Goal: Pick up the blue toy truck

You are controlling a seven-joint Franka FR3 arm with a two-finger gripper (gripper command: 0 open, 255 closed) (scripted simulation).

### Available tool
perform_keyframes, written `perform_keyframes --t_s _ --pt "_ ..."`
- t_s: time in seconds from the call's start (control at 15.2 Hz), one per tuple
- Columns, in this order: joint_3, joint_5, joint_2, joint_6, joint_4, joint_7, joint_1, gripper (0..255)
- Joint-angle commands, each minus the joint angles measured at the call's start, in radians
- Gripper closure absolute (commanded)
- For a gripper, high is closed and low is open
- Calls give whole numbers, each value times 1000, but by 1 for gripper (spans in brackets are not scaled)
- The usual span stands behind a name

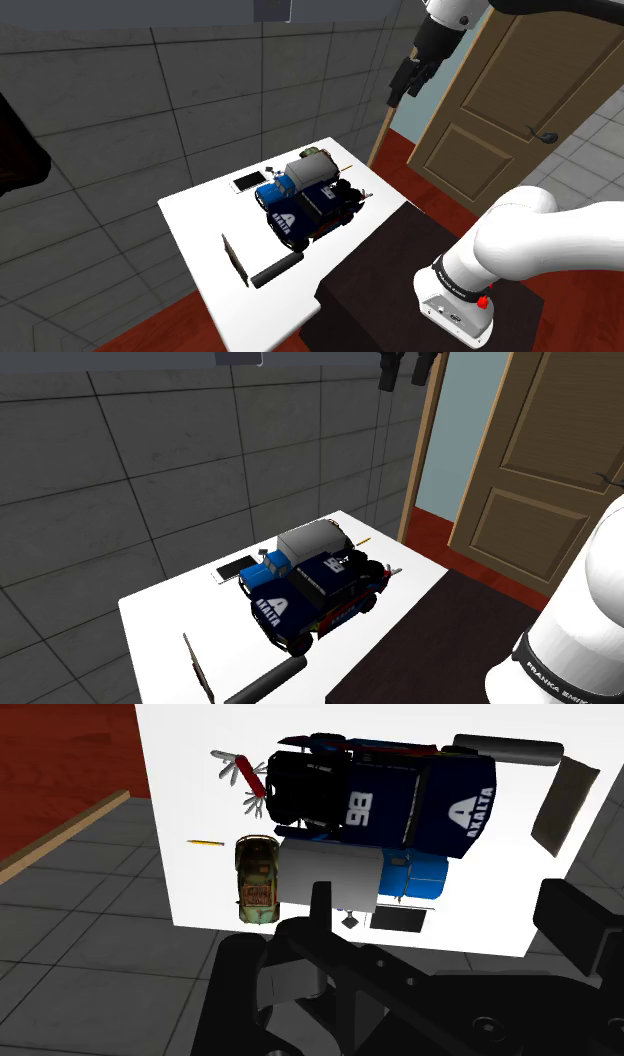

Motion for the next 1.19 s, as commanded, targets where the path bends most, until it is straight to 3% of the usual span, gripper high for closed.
perform_keyframes --t_s 0.0,0.59,1.12 --pt "0 0 0 0 0 0 0 0" --pt "21 -1 215 304 -94 -34 19 0" --pt "43 -16 480 552 -83 -55 29 0"
